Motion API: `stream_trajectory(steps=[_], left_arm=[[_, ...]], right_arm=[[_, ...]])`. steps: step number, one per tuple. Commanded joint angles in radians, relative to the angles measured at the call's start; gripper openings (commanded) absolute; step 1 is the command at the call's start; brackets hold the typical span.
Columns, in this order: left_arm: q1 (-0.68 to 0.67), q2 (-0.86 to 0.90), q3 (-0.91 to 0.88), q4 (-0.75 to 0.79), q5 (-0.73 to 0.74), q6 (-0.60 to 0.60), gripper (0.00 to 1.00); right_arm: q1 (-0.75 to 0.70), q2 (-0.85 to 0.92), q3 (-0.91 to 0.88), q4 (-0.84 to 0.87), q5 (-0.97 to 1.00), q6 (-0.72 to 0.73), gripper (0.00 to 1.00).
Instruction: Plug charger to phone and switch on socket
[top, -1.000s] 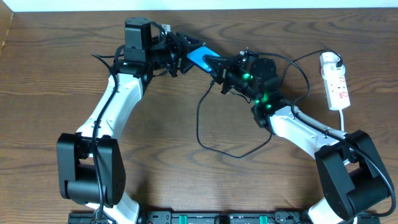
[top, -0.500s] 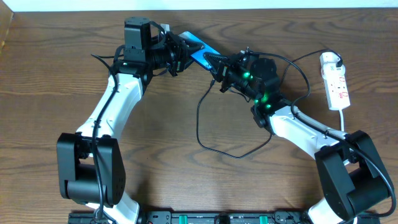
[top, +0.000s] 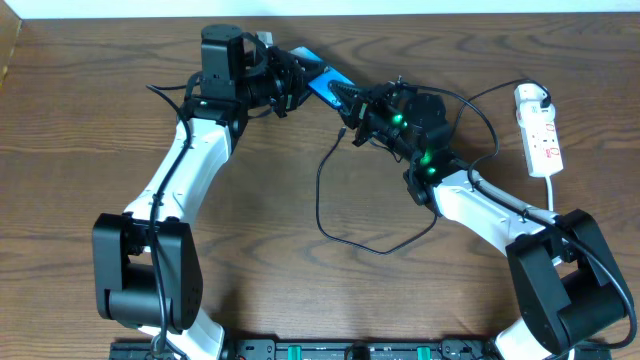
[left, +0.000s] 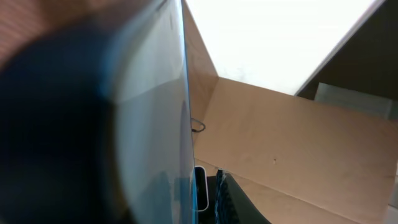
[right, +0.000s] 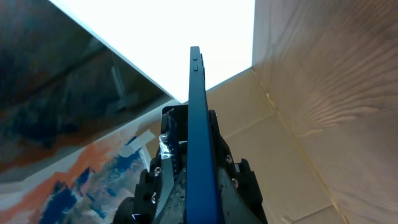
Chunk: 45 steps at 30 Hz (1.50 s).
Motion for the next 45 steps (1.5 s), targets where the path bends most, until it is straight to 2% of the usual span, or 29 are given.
stream_trajectory(steps=[1, 24, 26, 33, 36, 39, 42, 43, 44, 45], left_arm=[[0.005, -0.005, 0.013, 0.061, -0.043, -0.015, 0.2], [0.005, -0.005, 0.013, 0.064, -0.112, -0.016, 0.2], [0.005, -0.005, 0.013, 0.064, -0.112, -0.016, 0.07], [0.005, -0.005, 0.013, 0.064, -0.112, -0.016, 0.07], [0.005, -0.005, 0.013, 0.064, -0.112, -0.016, 0.07], [0.006, -0.005, 0.013, 0.064, -0.111, 0.005, 0.07], [0.024, -0.005, 0.013, 0.063, -0.087, 0.03, 0.07], [0.039, -0.005, 0.013, 0.063, -0.064, 0.043, 0.07], [0.052, -0.005, 0.013, 0.063, -0.045, 0.055, 0.07], [0.082, -0.005, 0.013, 0.062, 0.002, 0.081, 0.07]], right_arm=[[0.013, -0.008, 0.013, 0.008, -0.052, 0.023, 0.01], [0.004, -0.008, 0.013, 0.035, -0.061, 0.022, 0.01], [0.004, -0.008, 0.013, 0.036, -0.062, 0.022, 0.01], [0.005, -0.008, 0.013, 0.035, -0.064, 0.022, 0.03], [0.005, -0.008, 0.013, 0.034, -0.065, 0.016, 0.08], [0.004, -0.008, 0.013, 0.026, -0.066, -0.035, 0.17], [0.003, -0.008, 0.011, -0.009, -0.069, -0.106, 0.37], [-0.001, -0.008, 0.011, -0.041, -0.077, -0.161, 0.47], [-0.005, -0.008, 0.011, -0.061, -0.079, -0.193, 0.52], [-0.018, -0.008, 0.011, -0.108, -0.085, -0.287, 0.65]])
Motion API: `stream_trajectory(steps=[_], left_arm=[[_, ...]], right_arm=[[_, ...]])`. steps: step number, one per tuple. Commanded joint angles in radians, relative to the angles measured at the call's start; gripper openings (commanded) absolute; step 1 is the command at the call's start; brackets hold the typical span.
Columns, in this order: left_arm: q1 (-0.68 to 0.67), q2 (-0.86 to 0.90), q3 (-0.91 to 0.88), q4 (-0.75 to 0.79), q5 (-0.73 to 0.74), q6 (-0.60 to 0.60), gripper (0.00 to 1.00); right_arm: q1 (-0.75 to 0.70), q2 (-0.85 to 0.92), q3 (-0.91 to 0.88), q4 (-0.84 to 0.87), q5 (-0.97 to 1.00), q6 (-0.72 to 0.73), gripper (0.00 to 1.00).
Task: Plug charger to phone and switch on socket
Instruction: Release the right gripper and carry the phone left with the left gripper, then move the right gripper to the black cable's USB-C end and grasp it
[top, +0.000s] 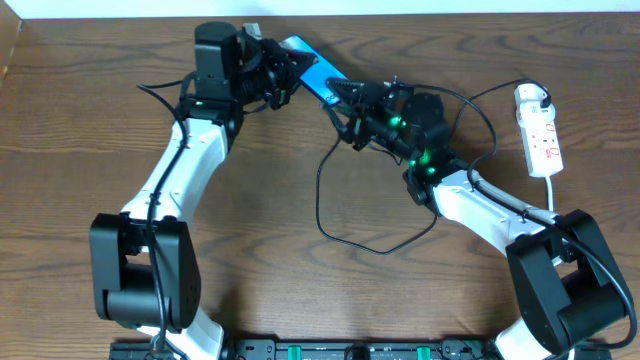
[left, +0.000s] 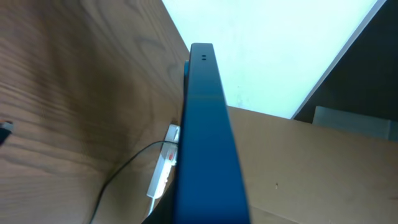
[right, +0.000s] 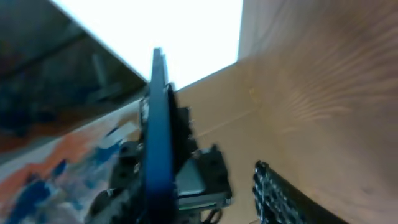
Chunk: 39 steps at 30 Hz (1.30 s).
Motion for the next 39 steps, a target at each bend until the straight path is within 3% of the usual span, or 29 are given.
stream_trajectory(steps=[1, 8, 14, 18, 21, 24, 26, 30, 32, 36, 39], left_arm=[[0.073, -0.005, 0.017, 0.008, 0.112, 0.083, 0.07], [0.231, -0.005, 0.017, -0.002, 0.372, 0.178, 0.07], [0.301, -0.005, 0.016, -0.002, 0.5, 0.215, 0.07], [0.326, -0.005, 0.011, -0.002, 0.537, 0.225, 0.07], [0.341, -0.005, 0.007, -0.002, 0.54, 0.225, 0.07], [0.363, -0.005, 0.006, -0.002, 0.54, 0.225, 0.07], [0.379, -0.005, 0.006, -0.002, 0.543, 0.225, 0.07], [0.417, -0.005, 0.006, -0.002, 0.543, 0.225, 0.07], [0.423, -0.005, 0.006, -0.002, 0.544, 0.225, 0.07], [0.425, -0.005, 0.006, -0.002, 0.555, 0.224, 0.07], [0.425, -0.005, 0.006, -0.002, 0.555, 0.224, 0.07]], right_arm=[[-0.025, -0.008, 0.008, -0.082, -0.028, -0.246, 0.72], [-0.102, -0.008, 0.008, -0.279, -0.115, -0.747, 0.98], [-0.105, -0.008, 0.008, -0.563, -0.121, -0.995, 0.99], [-0.105, -0.008, 0.008, -0.68, -0.119, -1.133, 0.95], [-0.105, -0.008, 0.008, -0.739, -0.124, -1.238, 0.84], [-0.104, -0.008, 0.01, -0.761, -0.149, -1.241, 0.7], [-0.103, -0.008, 0.047, -0.799, -0.162, -1.242, 0.68], [-0.086, 0.049, 0.333, -1.16, -0.064, -1.334, 0.67], [-0.073, 0.114, 0.474, -1.256, -0.053, -1.346, 0.66], [-0.041, 0.261, 0.686, -1.355, -0.026, -1.309, 0.54], [-0.016, 0.343, 0.716, -1.356, -0.008, -1.225, 0.53]])
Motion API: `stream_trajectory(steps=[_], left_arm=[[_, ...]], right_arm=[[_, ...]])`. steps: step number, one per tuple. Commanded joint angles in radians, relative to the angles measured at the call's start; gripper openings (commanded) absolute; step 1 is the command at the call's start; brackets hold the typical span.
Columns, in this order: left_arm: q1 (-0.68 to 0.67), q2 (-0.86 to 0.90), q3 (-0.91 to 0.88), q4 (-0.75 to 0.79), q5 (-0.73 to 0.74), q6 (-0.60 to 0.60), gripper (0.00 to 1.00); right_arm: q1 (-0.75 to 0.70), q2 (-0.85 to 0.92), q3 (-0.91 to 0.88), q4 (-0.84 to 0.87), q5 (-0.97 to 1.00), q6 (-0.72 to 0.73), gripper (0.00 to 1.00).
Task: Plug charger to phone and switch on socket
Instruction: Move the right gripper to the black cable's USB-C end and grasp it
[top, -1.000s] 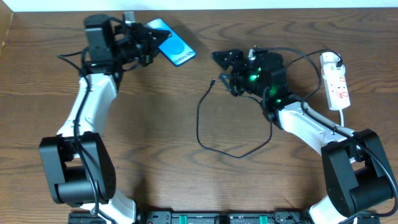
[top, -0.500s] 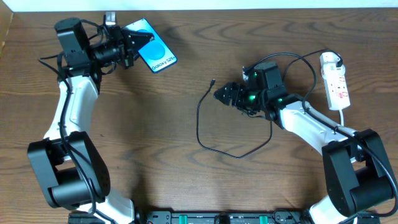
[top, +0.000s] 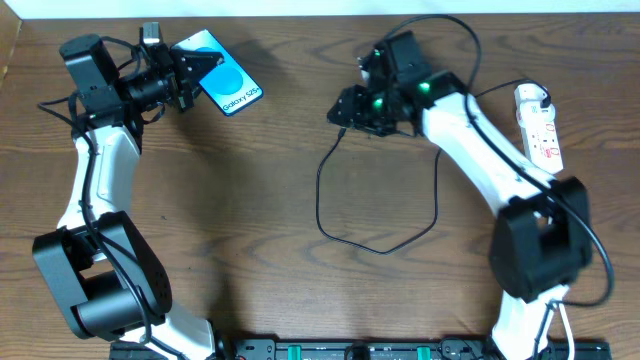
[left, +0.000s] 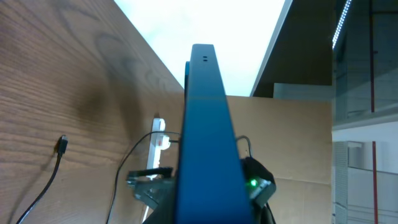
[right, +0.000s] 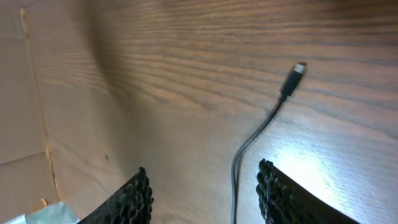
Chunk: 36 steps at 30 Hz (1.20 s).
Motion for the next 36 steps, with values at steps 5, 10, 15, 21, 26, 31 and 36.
stream_trajectory(steps=[5, 10, 15, 21, 26, 31, 36], left_arm=[[0.002, -0.006, 0.007, 0.005, 0.039, 0.016, 0.07], [0.002, -0.006, 0.006, 0.005, 0.038, 0.016, 0.07], [0.002, -0.006, 0.006, 0.005, 0.038, 0.016, 0.07], [0.002, -0.006, 0.006, 0.005, 0.039, 0.016, 0.07], [0.002, -0.006, 0.006, 0.005, 0.039, 0.016, 0.07], [0.002, -0.006, 0.006, 0.005, 0.039, 0.016, 0.07], [0.002, -0.006, 0.006, 0.005, 0.039, 0.016, 0.07]], right_arm=[[0.034, 0.136, 0.023, -0.011, 0.066, 0.096, 0.53], [0.054, 0.149, 0.023, -0.008, 0.112, 0.13, 0.53], [0.085, 0.188, 0.022, -0.001, 0.145, 0.169, 0.52], [0.087, 0.199, 0.021, 0.015, 0.153, 0.177, 0.54], [0.087, 0.199, 0.021, 0.014, 0.16, 0.192, 0.53], [0.087, 0.201, 0.021, 0.014, 0.164, 0.192, 0.53], [0.087, 0.224, 0.021, 0.015, 0.157, 0.201, 0.53]])
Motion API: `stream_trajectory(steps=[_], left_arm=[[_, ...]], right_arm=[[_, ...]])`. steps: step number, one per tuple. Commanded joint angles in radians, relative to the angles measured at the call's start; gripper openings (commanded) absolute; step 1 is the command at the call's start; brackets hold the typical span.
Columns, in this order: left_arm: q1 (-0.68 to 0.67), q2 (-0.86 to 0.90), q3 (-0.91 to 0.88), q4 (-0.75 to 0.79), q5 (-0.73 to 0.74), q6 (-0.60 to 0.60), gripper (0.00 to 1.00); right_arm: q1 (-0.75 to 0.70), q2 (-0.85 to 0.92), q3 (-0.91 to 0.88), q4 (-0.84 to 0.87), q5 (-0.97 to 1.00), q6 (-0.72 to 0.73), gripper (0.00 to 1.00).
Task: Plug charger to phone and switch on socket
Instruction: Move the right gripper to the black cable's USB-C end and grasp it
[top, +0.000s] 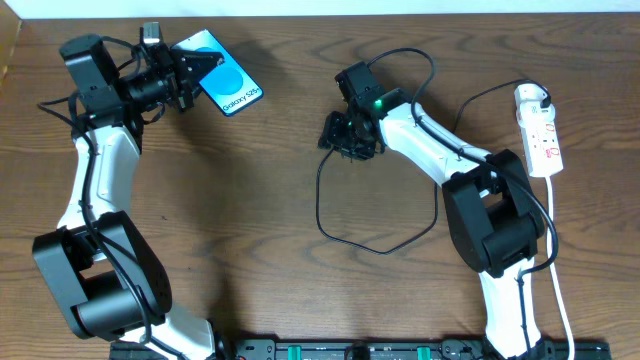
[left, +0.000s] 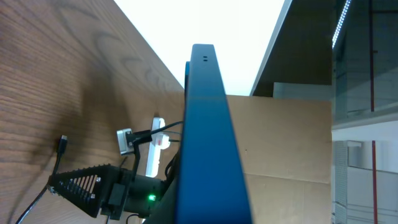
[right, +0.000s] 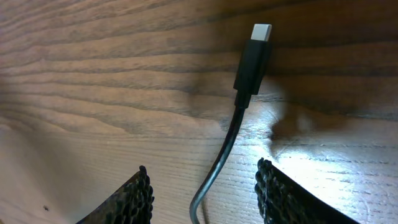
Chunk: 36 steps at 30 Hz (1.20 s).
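The blue phone (top: 225, 85) is raised at the table's far left, back side up, with my left gripper (top: 185, 80) shut on it. In the left wrist view it stands edge-on (left: 205, 124) and hides the fingers. The black charger cable (top: 320, 200) loops over the middle of the table. Its plug (right: 252, 59) lies flat on the wood. My right gripper (top: 342, 135) is open low over that cable end, with the cord running between its fingers (right: 202, 171) just behind the plug. The white socket strip (top: 538, 130) lies at the right edge.
The cable runs on from its loop to the socket strip, where a white adapter (top: 530, 97) sits at the top end. Cardboard walls stand beyond the table's far edge (left: 286, 155).
My right gripper has come down and to the left, closer to the cable's plug, so its open fingers now straddle the cord. The left arm and the phone have not moved.
Both grippers met at the phone at the table's top centre, and the phone stood in the right jaws. Then the left held it alone with the right open beside it. Later the phone was at the far left, and the right gripper hung open above the plug, now close.
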Motion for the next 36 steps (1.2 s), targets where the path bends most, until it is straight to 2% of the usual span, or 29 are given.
stream_trajectory(steps=[1, 14, 25, 36], left_arm=[[0.002, -0.006, 0.006, 0.005, 0.037, 0.016, 0.07], [0.002, -0.006, 0.006, 0.005, 0.036, 0.017, 0.07], [0.002, -0.006, 0.006, 0.005, 0.037, 0.016, 0.07], [0.002, -0.006, 0.006, 0.005, 0.037, 0.016, 0.07]], right_arm=[[0.0, 0.03, 0.007, 0.0, 0.0, 0.023, 0.53], [0.0, 0.063, 0.007, 0.014, -0.007, 0.043, 0.5], [0.001, 0.069, 0.006, 0.048, 0.024, 0.085, 0.38], [0.022, 0.069, 0.006, 0.057, 0.061, 0.085, 0.33]])
